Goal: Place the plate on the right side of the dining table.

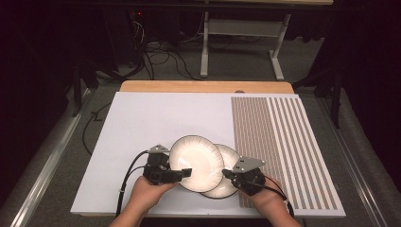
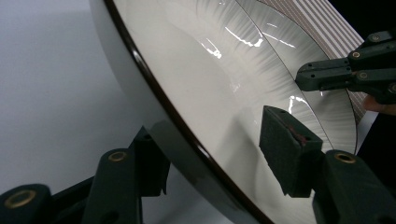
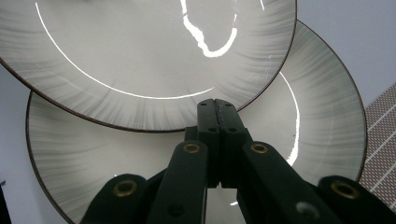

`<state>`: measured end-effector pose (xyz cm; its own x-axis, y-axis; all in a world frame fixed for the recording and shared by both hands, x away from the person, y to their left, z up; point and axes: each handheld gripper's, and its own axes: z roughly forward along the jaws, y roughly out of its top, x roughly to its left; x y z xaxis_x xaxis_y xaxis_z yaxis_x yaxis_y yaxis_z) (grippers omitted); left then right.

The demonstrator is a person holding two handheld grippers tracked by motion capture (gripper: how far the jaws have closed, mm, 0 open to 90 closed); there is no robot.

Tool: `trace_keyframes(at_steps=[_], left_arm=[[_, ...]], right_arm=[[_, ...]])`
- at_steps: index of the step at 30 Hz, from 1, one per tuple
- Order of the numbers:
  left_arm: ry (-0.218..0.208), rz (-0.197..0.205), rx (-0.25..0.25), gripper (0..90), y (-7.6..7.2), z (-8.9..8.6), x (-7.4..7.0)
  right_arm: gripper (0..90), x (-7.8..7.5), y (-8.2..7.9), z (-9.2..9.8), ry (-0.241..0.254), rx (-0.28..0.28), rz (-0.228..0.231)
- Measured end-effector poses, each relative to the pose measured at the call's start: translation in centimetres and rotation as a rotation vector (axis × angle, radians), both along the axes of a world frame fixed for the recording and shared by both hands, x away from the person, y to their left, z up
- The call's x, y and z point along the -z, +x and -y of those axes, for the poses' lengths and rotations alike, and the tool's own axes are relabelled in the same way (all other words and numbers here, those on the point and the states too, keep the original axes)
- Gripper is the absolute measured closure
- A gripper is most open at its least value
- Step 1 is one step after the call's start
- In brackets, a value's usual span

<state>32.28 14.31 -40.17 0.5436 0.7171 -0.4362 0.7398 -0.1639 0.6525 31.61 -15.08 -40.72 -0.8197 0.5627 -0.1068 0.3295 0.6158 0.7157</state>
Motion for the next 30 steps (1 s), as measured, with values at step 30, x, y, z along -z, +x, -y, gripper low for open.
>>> trace_keyframes(at_steps=[30], left_arm=[[-0.155,0.058,-0.104,73.4,-0.5,-1.2,-0.3]], right_arm=[[90.0,-1.5,-1.0,1.3,0.042,0.006,0.042]])
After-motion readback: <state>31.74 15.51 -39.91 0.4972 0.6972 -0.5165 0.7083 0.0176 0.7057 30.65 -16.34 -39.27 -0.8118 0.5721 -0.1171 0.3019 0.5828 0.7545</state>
